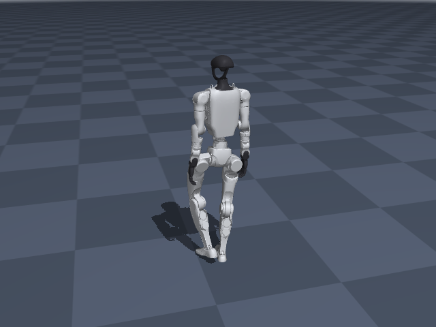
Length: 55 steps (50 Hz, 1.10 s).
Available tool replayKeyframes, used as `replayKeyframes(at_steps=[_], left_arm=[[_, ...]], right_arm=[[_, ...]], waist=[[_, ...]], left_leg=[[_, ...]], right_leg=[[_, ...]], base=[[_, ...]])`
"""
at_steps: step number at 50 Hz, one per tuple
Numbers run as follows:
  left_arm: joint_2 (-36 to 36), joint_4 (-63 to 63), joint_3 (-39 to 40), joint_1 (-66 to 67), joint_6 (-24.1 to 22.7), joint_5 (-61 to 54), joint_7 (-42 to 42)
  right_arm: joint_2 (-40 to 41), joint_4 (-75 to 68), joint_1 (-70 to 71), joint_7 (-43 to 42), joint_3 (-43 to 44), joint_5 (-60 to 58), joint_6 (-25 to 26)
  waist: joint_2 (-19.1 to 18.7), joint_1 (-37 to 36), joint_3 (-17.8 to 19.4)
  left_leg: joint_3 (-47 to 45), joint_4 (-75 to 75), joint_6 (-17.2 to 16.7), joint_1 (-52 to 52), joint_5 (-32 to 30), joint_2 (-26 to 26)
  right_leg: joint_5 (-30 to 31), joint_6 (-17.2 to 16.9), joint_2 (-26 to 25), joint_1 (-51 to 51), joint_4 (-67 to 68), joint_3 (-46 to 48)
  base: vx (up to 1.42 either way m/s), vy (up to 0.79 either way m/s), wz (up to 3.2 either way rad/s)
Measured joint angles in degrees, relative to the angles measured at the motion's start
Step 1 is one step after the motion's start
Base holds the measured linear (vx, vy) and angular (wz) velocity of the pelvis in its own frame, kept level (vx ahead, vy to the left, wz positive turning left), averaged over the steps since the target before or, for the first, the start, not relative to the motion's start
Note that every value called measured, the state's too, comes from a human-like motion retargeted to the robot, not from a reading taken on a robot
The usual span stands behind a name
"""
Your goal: Walk run
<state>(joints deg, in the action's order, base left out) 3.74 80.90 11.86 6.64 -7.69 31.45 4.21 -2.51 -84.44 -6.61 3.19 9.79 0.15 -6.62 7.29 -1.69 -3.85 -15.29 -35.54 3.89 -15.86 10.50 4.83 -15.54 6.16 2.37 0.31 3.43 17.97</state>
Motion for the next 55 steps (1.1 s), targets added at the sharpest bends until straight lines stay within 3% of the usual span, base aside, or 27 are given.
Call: replayKeyframes(at_steps=[10, 17, 20, 22, 25, 27, 28, 30, 33, 35, 38, 41, 46, 49, 50, 51, 53, 55], left_arm=[[1.2, 5.6, 1.9, 3.9, 0.3, -0.2, -1.6], [2.3, 7.4, 4.0, 5.1, 1.1, 0.6, -3.9], [3.1, 8.0, 3.6, 4.8, 1.8, 0.9, -3.9], [2.8, 8.1, 3.6, 4.1, 2.1, 0.5, -3.6], [1.7, 7.8, 2.8, 2.8, 2.3, -0.7, -2.0], [1.1, 7.4, 2.1, 1.6, 2.1, -1.8, 0.2], [1.0, 7.1, 1.4, 0.5, 1.9, -2.7, 0.9], [0.6, 6.1, -0.2, -2.3, 1.2, -4.2, 0.8], [0.7, 3.1, -0.6, -7.0, 0.5, -5.2, -2.2], [1.2, 0.6, -0.3, -10.2, -0.3, -6.0, -4.7], [2.7, -3.1, 0.4, -15.0, -2.0, -7.8, -6.8], [4.6, -6.4, 1.5, -19.8, -3.3, -9.6, -8.3], [7.2, -11.0, 1.4, -25.1, -5.7, -11.7, -9.6], [6.9, -12.6, -0.1, -25.0, -6.6, -12.1, -9.2], [6.6, -12.8, -0.3, -24.2, -7.0, -12.0, -8.9], [6.0, -12.6, -0.4, -22.2, -7.1, -11.5, -9.0], [4.4, -11.8, -1.3, -17.5, -7.3, -10.4, -9.2], [2.5, -9.4, -2.7, -13.4, -7.2, -8.9, -8.2]], right_arm=[[1.9, 9.6, 7.7, -0.3, -2.9, 4.8, -2.5], [3.3, 16.1, 11.5, 0.5, -5.5, 5.1, -2.2], [3.2, 17.3, 10.8, 1.0, -6.1, 4.0, -2.4], [2.9, 16.8, 9.4, 1.5, -6.2, 2.9, -2.9], [1.4, 14.1, 6.6, 2.4, -6.6, 0.7, -2.9], [0.6, 11.9, 4.6, 0.9, -6.9, -2.5, -2.7], [0.2, 10.9, 3.8, -0.4, -6.9, -4.1, -2.8], [-1.0, 9.3, 2.4, -2.9, -6.9, -6.1, -3.0], [-2.0, 7.5, 0.0, -6.0, -6.0, -9.2, -3.4], [-2.1, 6.2, -1.1, -7.2, -5.0, -11.2, -3.4], [-2.9, 4.2, -2.5, -5.9, -4.3, -11.9, -3.5], [-3.5, 2.5, -4.0, -3.2, -3.6, -11.7, -2.6], [-3.2, 0.3, -6.8, -1.1, -0.7, -11.7, -2.0], [-2.6, -0.8, -7.5, 0.9, 1.4, -9.2, -1.9], [-2.3, -1.2, -7.5, 1.3, 2.1, -8.2, -1.9], [-1.9, -1.6, -8.1, 1.1, 2.5, -7.2, -2.4], [-1.3, -2.4, -8.9, 0.3, 3.5, -4.7, -3.3], [-0.7, -1.8, -8.9, -0.2, 4.9, -2.5, -4.0]], waist=[[-2.5, -5.1, 3.3], [-1.7, -7.2, 2.9], [-1.0, -7.4, 1.1], [-0.4, -8.1, 0.1], [-1.1, -8.1, -1.9], [-3.8, -7.1, -3.0], [-5.9, -6.1, -2.6], [-8.5, -4.2, -1.5], [-8.4, -1.9, -1.5], [-8.1, 0.9, -1.5], [-7.6, 5.2, -1.6], [-6.8, 10.9, -1.2], [-5.3, 16.7, -1.0], [-5.6, 16.4, -2.2], [-5.6, 16.2, -2.8], [-4.7, 16.0, -3.1], [-3.9, 15.7, -3.9], [-2.4, 13.2, -4.4]], left_leg=[[6.6, 20.3, -5.6, -11.6, -7.9, 0.0], [11.9, 19.9, -5.7, -15.2, -10.1, -0.5], [11.5, 10.9, -3.5, -16.8, -10.8, 0.4], [10.7, 5.8, -0.5, -17.6, -7.9, 0.3], [11.2, 4.0, 1.9, -13.5, -0.8, -0.3], [12.6, 5.5, 2.1, -8.9, 1.4, -2.7], [13.9, 6.5, 2.3, -6.0, 2.4, -4.0], [15.3, 10.9, 2.9, 0.3, 2.7, -4.8], [15.3, 21.3, 3.9, 8.2, -0.1, -2.4], [15.4, 25.9, 4.0, 11.8, -1.2, -1.0], [13.1, 30.6, 4.0, 16.4, -0.8, 0.5], [14.4, 33.3, 3.9, 21.8, 1.3, 2.4], [21.1, 33.3, 4.7, 29.7, 3.7, 4.3], [23.0, 30.3, 2.6, 31.3, -2.4, 4.1], [22.9, 29.0, 1.6, 31.7, -6.2, 4.0], [21.2, 27.4, 1.4, 32.7, -12.7, 4.5], [15.3, 22.2, 3.0, 33.4, -26.2, 3.5], [8.2, 12.1, 6.5, 31.0, -35.6, 2.9]], right_leg=[[-3.2, 1.2, -4.8, 7.2, -2.1, 1.0], [-5.3, -1.3, -4.9, 14.5, -2.5, -0.2], [-0.7, -5.6, -3.9, 17.0, -1.9, -0.6], [5.5, -7.5, -2.5, 17.6, 0.6, -2.0], [19.8, -6.6, -1.3, 17.1, 7.4, -1.4], [28.1, -4.2, 0.0, 15.0, 17.0, 2.9], [30.6, -0.5, 0.8, 13.5, 23.9, 6.4], [30.9, 2.7, 0.6, 7.9, 36.2, 7.3], [24.9, -4.3, -0.2, -7.5, 50.0, 1.1], [21.0, -5.9, 1.0, -16.0, 52.4, 1.5], [16.6, -5.9, 3.9, -25.9, 45.4, 4.0], [13.6, -6.8, 5.9, -32.9, 30.0, 5.3], [14.2, -8.5, 5.7, -39.7, 7.3, -1.0], [14.1, -4.7, 5.5, -41.6, 11.9, -1.5], [14.5, -2.4, 5.2, -41.9, 14.7, -1.6], [16.6, -2.2, 6.2, -40.5, 16.0, -2.1], [16.4, -1.6, 8.0, -38.3, 20.6, -4.4], [11.6, -1.9, 7.7, -34.6, 22.7, -11.0]], base=[[0.36, -0.04, -0.07], [0.66, 0.02, -0.20], [1.13, 0.15, 0.07], [1.01, 0.15, -0.12], [1.04, 0.17, -0.13], [1.02, 0.14, -0.15], [0.93, 0.12, 0.11], [0.84, 0.09, 0.24], [0.74, 0.01, 0.16], [0.78, 0.00, 0.35], [0.75, -0.02, 0.43], [0.89, -0.10, 1.00], [1.05, -0.25, 0.98], [1.15, -0.34, 0.31], [1.23, -0.34, -0.03], [1.29, -0.32, -0.07], [1.60, -0.37, 0.10], [1.29, -0.25, -0.27]])
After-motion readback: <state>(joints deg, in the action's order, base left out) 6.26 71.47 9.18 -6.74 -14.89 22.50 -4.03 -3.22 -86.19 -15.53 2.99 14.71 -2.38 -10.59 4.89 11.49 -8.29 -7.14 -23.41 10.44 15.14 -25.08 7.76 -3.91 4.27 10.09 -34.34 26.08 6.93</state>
